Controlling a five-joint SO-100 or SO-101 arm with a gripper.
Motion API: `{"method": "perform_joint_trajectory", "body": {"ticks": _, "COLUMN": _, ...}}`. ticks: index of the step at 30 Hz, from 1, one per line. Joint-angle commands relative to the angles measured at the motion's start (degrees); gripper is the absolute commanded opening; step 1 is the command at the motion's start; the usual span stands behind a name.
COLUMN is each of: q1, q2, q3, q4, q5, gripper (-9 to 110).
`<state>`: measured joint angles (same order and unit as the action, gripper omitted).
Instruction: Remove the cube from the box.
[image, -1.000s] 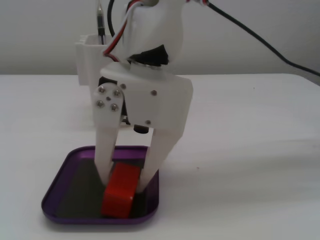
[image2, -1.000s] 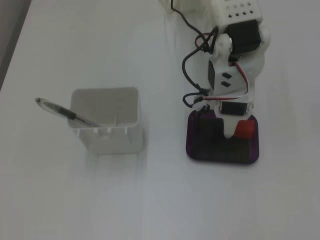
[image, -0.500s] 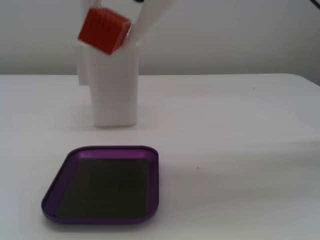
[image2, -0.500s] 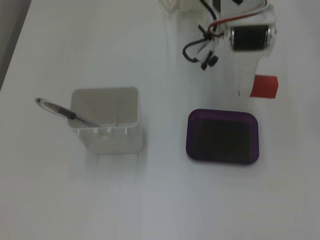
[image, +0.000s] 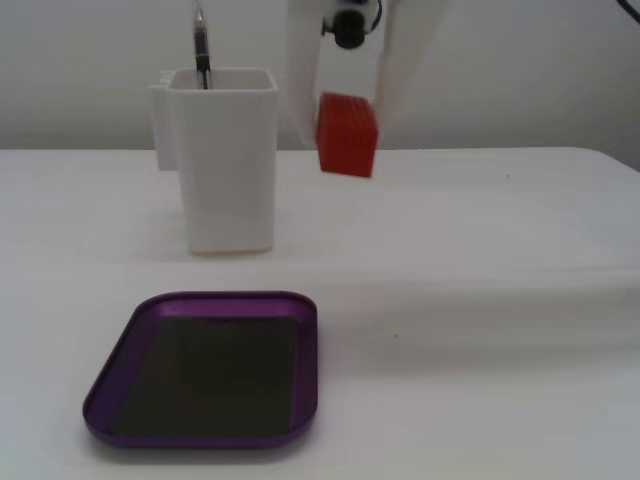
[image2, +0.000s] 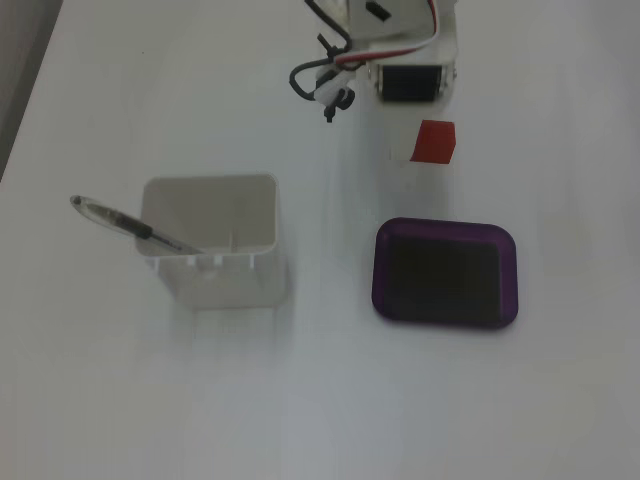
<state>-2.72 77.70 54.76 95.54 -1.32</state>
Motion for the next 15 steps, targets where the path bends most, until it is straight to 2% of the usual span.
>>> {"method": "perform_joint_trajectory", "body": {"ticks": 1, "q1": 0.9, "q2": 4.6, "q3": 6.0, "q4": -2.4, "q5": -0.4, "gripper": -1}}
{"method": "perform_joint_trajectory", "body": {"ticks": 6, "q1": 0.2, "q2": 4.6, "q3": 16.2, "q4": -7.1, "q5": -0.4, "gripper": -1}}
{"method": "perform_joint_trajectory", "body": {"ticks": 15, "q1": 0.9, "q2": 4.6, "q3": 34.4, "q4": -24.9, "q5": -1.2, "gripper": -1}}
